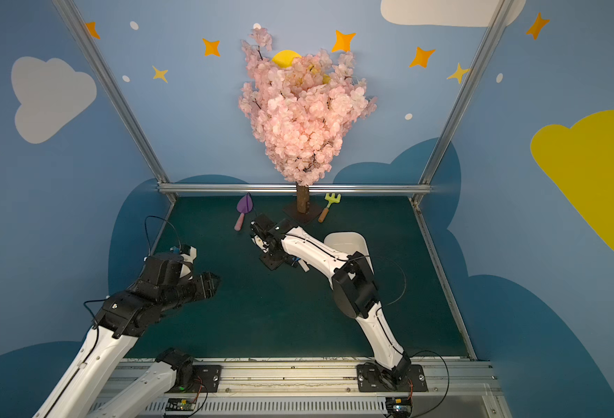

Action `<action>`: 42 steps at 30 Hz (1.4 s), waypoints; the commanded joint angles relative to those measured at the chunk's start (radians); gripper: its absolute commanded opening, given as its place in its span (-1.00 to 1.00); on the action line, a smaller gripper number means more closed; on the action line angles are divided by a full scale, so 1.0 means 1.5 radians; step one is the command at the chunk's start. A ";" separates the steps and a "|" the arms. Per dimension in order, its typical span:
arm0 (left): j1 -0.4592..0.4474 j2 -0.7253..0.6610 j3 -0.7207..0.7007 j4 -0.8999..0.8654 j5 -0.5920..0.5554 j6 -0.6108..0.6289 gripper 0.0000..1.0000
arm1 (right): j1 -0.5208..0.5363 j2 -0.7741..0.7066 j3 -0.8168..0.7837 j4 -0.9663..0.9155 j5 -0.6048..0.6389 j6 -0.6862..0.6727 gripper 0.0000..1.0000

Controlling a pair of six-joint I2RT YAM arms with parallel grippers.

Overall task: Put the usb flash drive into the storage box
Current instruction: Pick up the USB flash from the center of the board, then place the USB flash in the storage box.

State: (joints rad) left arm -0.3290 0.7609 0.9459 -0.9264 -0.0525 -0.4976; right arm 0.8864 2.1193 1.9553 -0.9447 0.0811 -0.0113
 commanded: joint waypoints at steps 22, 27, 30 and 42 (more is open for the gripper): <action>-0.002 -0.018 -0.010 0.008 0.009 0.004 0.37 | -0.321 -0.244 -0.412 0.139 0.037 0.152 -0.60; -0.009 -0.018 -0.011 0.006 0.004 0.003 0.37 | -0.330 -0.202 -0.395 0.155 0.046 0.155 -0.57; -0.013 -0.018 -0.010 0.005 -0.001 0.002 0.37 | -0.329 -0.171 -0.376 0.154 0.053 0.155 -0.43; -0.028 -0.012 -0.010 0.001 -0.014 -0.002 0.37 | -0.315 -0.240 -0.410 0.187 0.016 0.157 0.06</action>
State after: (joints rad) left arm -0.3672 0.7406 0.9375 -0.9260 -0.0608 -0.4992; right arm 0.4026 1.8683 1.3674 -0.6998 0.1413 0.2134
